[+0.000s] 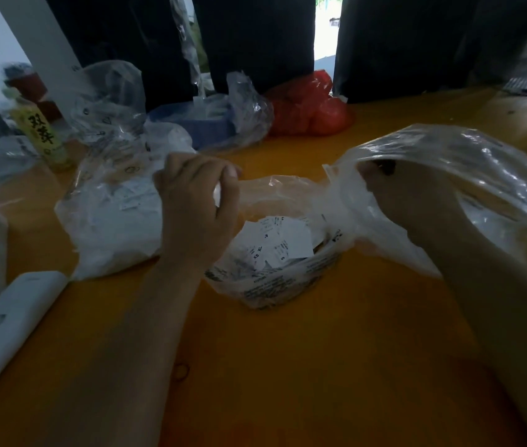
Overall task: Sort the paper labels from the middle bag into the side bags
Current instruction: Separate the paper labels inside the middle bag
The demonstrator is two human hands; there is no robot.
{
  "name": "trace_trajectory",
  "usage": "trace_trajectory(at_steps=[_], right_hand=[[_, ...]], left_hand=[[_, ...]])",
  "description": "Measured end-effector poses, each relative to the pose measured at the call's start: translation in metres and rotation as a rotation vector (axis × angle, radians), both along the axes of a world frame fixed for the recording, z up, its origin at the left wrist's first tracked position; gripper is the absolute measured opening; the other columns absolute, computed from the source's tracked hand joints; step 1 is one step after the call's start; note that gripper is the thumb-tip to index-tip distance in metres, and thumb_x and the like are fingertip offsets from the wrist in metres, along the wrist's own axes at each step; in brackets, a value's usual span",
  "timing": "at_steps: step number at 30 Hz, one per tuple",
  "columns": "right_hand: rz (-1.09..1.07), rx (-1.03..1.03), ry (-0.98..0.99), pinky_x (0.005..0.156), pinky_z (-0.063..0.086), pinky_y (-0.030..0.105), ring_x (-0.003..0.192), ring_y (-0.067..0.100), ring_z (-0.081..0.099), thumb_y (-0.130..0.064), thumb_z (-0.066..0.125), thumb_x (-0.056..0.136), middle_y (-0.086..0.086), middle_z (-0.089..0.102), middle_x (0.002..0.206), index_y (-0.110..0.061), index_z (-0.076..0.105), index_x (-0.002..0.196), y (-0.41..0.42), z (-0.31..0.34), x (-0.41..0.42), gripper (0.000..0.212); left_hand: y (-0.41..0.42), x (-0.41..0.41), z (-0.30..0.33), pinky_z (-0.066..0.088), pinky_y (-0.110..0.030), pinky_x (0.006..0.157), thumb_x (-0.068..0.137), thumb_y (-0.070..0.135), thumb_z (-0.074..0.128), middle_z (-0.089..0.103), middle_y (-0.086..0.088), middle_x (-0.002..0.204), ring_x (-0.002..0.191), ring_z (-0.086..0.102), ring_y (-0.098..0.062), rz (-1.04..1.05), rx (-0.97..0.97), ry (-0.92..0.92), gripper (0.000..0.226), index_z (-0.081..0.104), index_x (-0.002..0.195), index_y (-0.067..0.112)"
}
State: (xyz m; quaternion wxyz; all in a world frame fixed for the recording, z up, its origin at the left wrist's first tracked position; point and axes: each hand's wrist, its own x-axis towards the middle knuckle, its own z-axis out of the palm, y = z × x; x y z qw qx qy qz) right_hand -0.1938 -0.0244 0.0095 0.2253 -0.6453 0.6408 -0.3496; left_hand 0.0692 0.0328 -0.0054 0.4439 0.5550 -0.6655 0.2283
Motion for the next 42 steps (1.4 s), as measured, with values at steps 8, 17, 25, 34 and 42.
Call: trace_trajectory(at_steps=[8, 17, 25, 34, 42], right_hand=[[0.336, 0.255, -0.906, 0.044, 0.041, 0.021, 0.05, 0.007, 0.048, -0.017, 0.058, 0.102, -0.006, 0.052, 0.056, -0.015, 0.055, 0.071, 0.009, -0.005, 0.013, 0.031], [0.357, 0.171, -0.639, 0.066, 0.06, 0.033, 0.068, 0.019, 0.069, -0.025, 0.065, 0.098, 0.013, 0.073, 0.09, -0.01, 0.054, 0.114, 0.021, -0.012, 0.029, 0.025], [0.29, -0.059, -0.334, 0.06, 0.057, 0.028, 0.066, 0.008, 0.07, -0.046, 0.052, 0.102, -0.009, 0.075, 0.083, -0.021, 0.06, 0.1, 0.011, -0.019, 0.03, 0.026], [0.073, -0.369, 0.04, 0.056, 0.043, 0.026, 0.065, 0.011, 0.057, -0.045, 0.044, 0.105, -0.004, 0.061, 0.076, -0.018, 0.059, 0.09, -0.012, -0.036, 0.018, 0.034], [0.137, -0.403, 0.04, 0.056, 0.036, 0.026, 0.068, 0.014, 0.058, -0.044, 0.039, 0.107, 0.0, 0.064, 0.077, -0.011, 0.067, 0.09, -0.005, -0.025, 0.014, 0.046]], left_hand=[[0.011, -0.041, -0.016, 0.051, -0.014, 0.083, 0.107, 0.052, 0.037, 0.075, 0.019, 0.102, 0.098, 0.067, 0.003, -0.499, 0.59, 0.432, 0.039, 0.071, 0.111, 0.034], [0.005, -0.047, -0.017, 0.056, -0.027, 0.079, 0.096, 0.047, 0.067, 0.081, 0.007, 0.101, 0.092, 0.074, -0.009, -0.569, 0.784, 0.808, 0.029, 0.078, 0.104, 0.021], [0.003, -0.045, -0.017, 0.057, -0.021, 0.072, 0.101, 0.01, 0.063, 0.081, -0.005, 0.099, 0.084, 0.075, -0.011, -0.586, 0.808, 1.148, 0.003, 0.066, 0.101, 0.011], [0.002, -0.041, -0.016, 0.06, -0.026, 0.069, 0.1, 0.004, 0.062, 0.077, -0.003, 0.084, 0.075, 0.072, -0.014, -0.546, 0.748, 1.235, 0.01, 0.068, 0.099, 0.012], [0.001, -0.041, -0.019, 0.059, -0.023, 0.068, 0.098, 0.005, 0.067, 0.076, 0.001, 0.081, 0.074, 0.072, -0.013, -0.509, 0.705, 1.157, 0.011, 0.072, 0.097, 0.015]])
